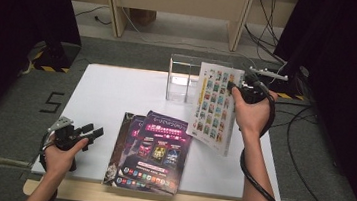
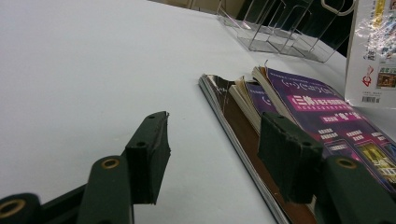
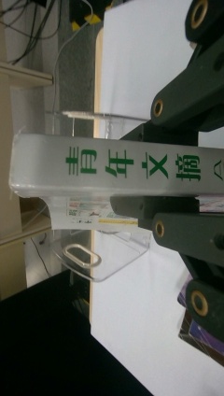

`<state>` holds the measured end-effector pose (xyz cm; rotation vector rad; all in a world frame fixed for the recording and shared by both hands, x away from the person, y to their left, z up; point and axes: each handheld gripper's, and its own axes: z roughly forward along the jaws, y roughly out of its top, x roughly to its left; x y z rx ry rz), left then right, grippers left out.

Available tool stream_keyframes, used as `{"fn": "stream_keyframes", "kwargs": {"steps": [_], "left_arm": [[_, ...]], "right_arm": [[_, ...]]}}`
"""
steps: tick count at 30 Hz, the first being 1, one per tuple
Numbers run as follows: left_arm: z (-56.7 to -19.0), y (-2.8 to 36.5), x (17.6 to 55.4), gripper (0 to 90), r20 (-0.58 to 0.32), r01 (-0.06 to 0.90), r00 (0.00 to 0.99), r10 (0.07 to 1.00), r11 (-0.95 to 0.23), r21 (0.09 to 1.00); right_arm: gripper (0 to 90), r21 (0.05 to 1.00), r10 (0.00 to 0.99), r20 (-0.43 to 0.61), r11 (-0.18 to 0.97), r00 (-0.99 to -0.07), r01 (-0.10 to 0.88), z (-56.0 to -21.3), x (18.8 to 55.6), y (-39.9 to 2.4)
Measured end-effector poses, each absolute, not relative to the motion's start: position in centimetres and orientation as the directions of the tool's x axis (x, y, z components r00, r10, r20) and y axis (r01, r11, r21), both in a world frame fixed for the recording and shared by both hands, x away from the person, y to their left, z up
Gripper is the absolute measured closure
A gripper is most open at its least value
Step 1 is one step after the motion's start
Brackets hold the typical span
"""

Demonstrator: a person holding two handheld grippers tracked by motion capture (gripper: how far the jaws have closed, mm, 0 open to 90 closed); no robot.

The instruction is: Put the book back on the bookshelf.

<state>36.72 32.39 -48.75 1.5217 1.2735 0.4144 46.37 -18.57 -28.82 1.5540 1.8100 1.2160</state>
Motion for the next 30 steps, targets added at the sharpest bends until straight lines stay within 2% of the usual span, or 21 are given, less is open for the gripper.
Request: {"fn": "stream_keyframes", "kwargs": {"steps": [13,30], "left_arm": [[-48.9,32.4,36.8,42.2,-0.343,0.498,0.374,0.862,0.126,0.858],[-49.0,32.3,36.9,42.0,-0.347,0.499,0.377,0.859,0.128,0.857]], "right_arm": [[74.1,0.849,0.974,0.156,-0.047,-0.165,0.527,-28.3,47.3,-20.0],[74.1,0.861,0.982,0.144,-0.063,-0.124,0.504,-27.3,49.8,-19.6]]}}
